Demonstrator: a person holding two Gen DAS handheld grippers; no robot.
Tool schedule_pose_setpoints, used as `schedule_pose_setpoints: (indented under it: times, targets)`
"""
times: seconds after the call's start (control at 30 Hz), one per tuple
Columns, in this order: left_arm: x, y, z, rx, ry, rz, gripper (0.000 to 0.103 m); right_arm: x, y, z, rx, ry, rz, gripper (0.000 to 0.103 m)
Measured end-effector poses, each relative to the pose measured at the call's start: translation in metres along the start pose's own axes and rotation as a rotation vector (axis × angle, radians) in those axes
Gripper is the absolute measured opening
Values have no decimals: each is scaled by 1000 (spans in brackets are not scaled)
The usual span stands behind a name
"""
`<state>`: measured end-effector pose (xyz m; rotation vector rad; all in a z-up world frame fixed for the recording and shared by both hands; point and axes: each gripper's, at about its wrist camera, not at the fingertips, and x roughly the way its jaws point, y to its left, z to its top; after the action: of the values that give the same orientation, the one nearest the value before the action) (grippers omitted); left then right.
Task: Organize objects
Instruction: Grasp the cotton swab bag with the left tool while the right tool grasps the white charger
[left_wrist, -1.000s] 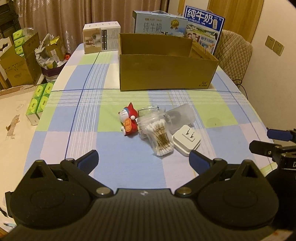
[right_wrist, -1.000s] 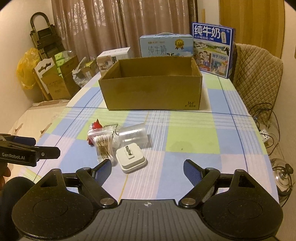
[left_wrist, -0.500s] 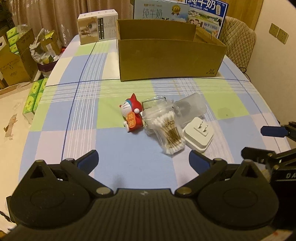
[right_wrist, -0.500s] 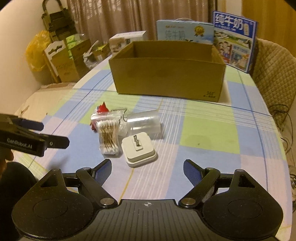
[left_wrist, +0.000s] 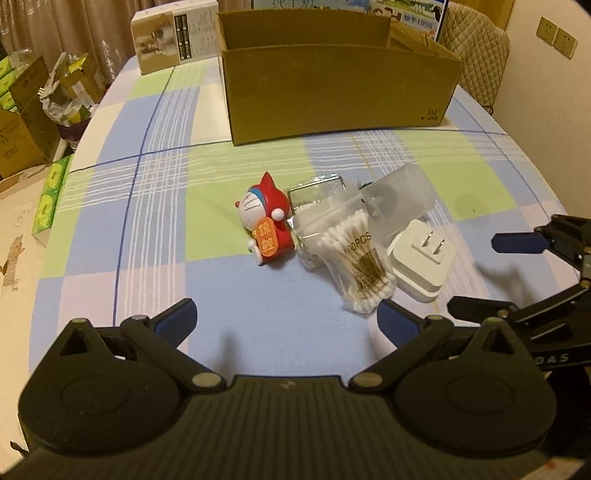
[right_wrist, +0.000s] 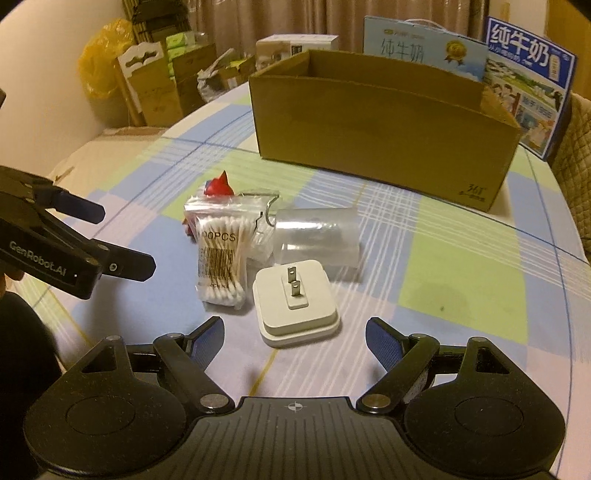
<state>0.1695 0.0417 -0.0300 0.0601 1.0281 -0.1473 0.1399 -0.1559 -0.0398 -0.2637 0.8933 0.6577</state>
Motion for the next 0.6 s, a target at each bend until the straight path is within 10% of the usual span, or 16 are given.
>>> schedule_pose_setpoints:
  times: [0.6]
  targets:
    - [21,11,3,-13,25,-13,102,56,-7,7,-82,64,17,68]
